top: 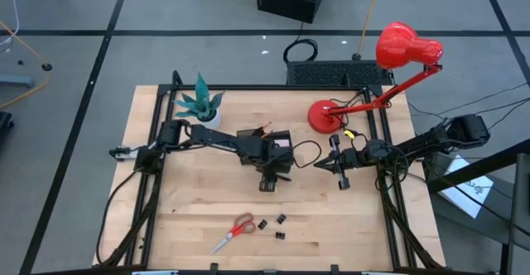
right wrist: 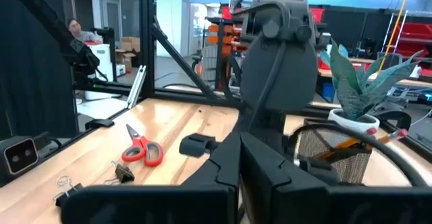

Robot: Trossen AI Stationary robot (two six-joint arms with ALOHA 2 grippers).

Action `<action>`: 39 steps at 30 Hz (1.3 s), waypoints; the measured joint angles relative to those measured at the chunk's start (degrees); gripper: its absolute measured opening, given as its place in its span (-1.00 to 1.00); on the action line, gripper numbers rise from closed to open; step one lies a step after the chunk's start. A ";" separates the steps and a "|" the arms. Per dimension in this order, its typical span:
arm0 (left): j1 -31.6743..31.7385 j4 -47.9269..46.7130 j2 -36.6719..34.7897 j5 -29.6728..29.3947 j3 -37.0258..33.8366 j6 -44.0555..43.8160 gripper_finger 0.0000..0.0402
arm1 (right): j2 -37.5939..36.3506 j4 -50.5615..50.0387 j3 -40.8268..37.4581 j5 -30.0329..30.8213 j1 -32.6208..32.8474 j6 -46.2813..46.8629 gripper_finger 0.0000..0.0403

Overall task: Pick and place office supplies into organizer
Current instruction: Put the black pen into the black desk organizer

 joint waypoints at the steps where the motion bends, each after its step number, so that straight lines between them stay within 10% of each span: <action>1: 0.11 -0.18 0.36 0.28 0.13 -0.38 -0.13 | -0.02 0.00 -0.01 -0.02 0.01 0.00 -0.98; 15: -0.64 0.89 1.85 2.12 -0.03 0.18 -0.93 | 0.00 0.07 0.01 0.00 0.01 -0.02 -0.98; 29: -1.25 6.83 -5.36 5.24 -0.51 3.81 -0.92 | 0.00 -0.06 0.01 -0.03 0.01 -0.02 -0.98; 39: -1.67 4.21 -20.65 -3.13 -0.35 8.24 -0.83 | 0.00 -0.32 0.01 -0.07 0.00 -0.02 -0.98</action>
